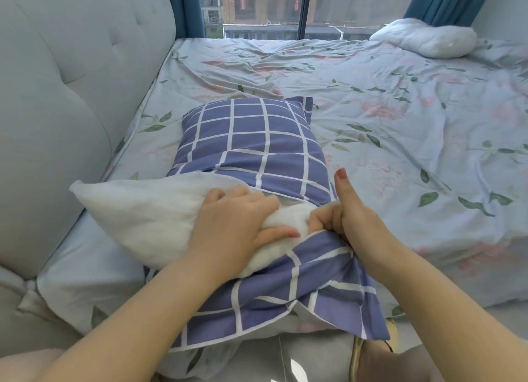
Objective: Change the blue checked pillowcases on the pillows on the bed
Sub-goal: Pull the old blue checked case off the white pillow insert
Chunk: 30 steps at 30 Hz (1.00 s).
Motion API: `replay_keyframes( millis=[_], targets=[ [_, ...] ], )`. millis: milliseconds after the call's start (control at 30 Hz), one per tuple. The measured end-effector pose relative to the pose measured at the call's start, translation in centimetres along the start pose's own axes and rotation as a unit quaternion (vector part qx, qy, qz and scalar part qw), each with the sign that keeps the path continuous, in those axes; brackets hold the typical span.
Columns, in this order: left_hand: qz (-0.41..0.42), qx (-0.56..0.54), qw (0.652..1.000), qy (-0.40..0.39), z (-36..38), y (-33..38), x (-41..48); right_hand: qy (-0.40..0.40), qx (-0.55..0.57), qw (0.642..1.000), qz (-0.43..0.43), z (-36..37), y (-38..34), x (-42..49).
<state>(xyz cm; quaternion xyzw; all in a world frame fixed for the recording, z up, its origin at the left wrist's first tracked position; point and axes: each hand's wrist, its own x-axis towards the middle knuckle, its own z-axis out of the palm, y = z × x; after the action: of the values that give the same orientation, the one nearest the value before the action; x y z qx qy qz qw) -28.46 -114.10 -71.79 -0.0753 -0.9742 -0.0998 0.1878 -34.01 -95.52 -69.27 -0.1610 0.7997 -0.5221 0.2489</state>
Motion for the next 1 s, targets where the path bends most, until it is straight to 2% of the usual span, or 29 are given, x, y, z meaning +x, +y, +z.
replay_keyframes(
  millis=[133, 333, 467, 567, 733, 900, 1000],
  targets=[
    [-0.048, -0.129, 0.990, 0.009, -0.8, -1.3, 0.5, -0.033, -0.007, 0.999, 0.003, -0.6, -0.3, -0.2],
    [-0.108, -0.275, 0.955, 0.023, -2.3, -2.4, 0.6, -0.080, 0.012, 0.996, 0.040, -1.6, 0.2, 0.2],
    [-0.195, -0.360, 0.908, 0.089, -3.4, -3.1, 0.8, -0.066, 0.076, 0.991, 0.085, -0.5, 0.6, 2.3],
    [-0.209, -0.400, 0.888, 0.089, -3.8, -3.2, 0.6, -0.092, 0.058, 0.991, 0.071, -0.7, 1.2, 1.7],
    [-0.157, -0.399, 0.903, 0.040, -3.5, -2.4, -0.4, 0.037, 0.121, 0.992, 0.024, -1.4, 0.9, 0.8],
    [-0.107, -0.352, 0.930, 0.007, -3.7, -1.4, -2.3, 0.225, 0.066, 0.971, -0.052, -2.0, 1.5, 1.0],
    [-0.105, -0.358, 0.928, 0.011, -4.7, -1.6, -2.8, 0.239, 0.084, 0.965, -0.063, -2.7, 1.6, 1.7]
  ],
)
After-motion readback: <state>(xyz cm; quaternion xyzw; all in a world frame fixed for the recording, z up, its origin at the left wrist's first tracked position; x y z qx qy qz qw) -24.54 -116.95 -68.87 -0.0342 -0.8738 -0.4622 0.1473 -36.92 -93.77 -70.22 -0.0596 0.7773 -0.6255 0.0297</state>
